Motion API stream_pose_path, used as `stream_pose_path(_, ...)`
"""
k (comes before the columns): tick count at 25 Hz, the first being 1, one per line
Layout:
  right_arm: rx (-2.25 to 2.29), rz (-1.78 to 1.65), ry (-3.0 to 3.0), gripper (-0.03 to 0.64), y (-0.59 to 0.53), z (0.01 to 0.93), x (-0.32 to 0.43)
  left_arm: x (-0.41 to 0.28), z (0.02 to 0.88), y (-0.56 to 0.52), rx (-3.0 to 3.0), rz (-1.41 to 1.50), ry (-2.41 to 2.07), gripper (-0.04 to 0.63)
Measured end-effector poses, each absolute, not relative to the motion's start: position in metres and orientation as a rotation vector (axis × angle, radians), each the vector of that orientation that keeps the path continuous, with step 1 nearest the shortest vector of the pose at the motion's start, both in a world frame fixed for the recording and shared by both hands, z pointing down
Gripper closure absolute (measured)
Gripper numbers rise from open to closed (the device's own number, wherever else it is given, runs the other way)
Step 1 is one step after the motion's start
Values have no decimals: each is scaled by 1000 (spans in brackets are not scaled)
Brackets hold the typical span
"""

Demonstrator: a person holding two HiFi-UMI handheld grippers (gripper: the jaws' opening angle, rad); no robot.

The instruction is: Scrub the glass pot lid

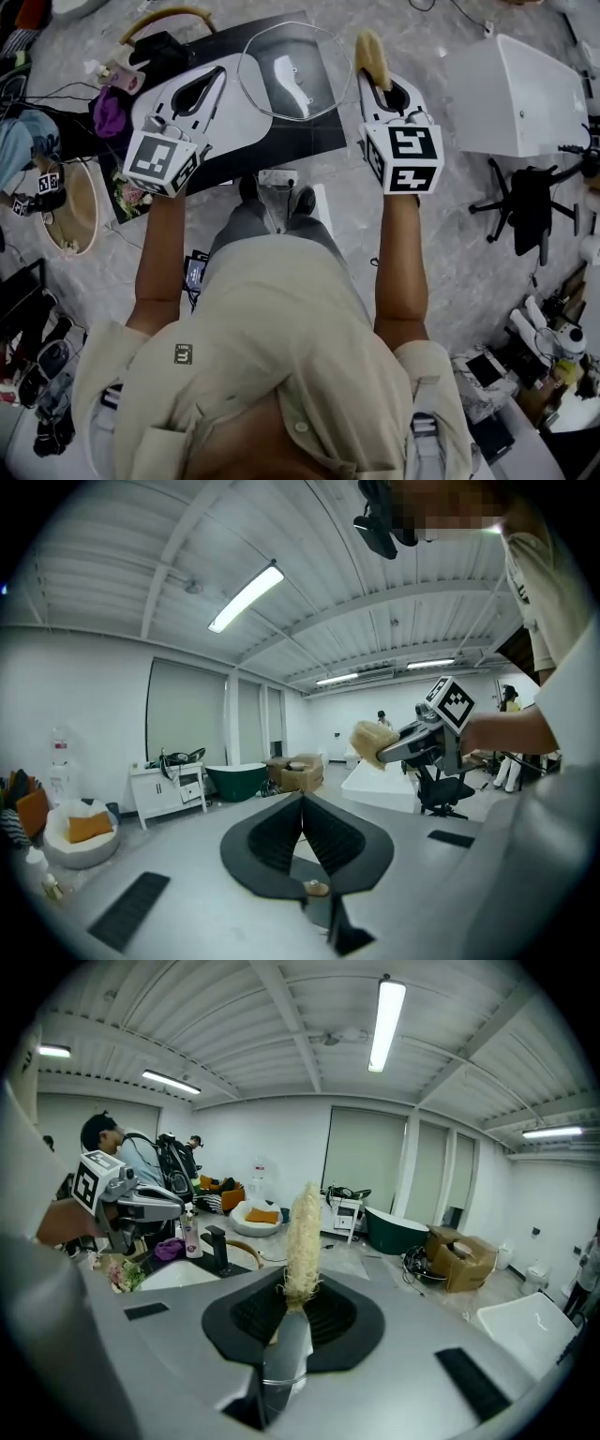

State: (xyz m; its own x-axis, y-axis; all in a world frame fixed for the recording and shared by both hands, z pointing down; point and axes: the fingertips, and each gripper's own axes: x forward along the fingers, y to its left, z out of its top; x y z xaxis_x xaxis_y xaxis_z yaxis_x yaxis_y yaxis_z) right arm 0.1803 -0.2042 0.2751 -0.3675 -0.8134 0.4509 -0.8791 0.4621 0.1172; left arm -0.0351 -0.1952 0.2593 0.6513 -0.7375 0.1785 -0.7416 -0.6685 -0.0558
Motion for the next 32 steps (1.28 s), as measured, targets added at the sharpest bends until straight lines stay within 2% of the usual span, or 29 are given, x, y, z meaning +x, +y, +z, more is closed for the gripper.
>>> stream_pose_path(21, 1182, 439, -2054, 568, -215, 482, 140, -44, 473, -230, 2523, 416, -1139, 580)
stream_pose_path(32, 955, 399, -1964, 568, -196, 542, 107, -36, 526, -232, 2443, 441, -1081, 578)
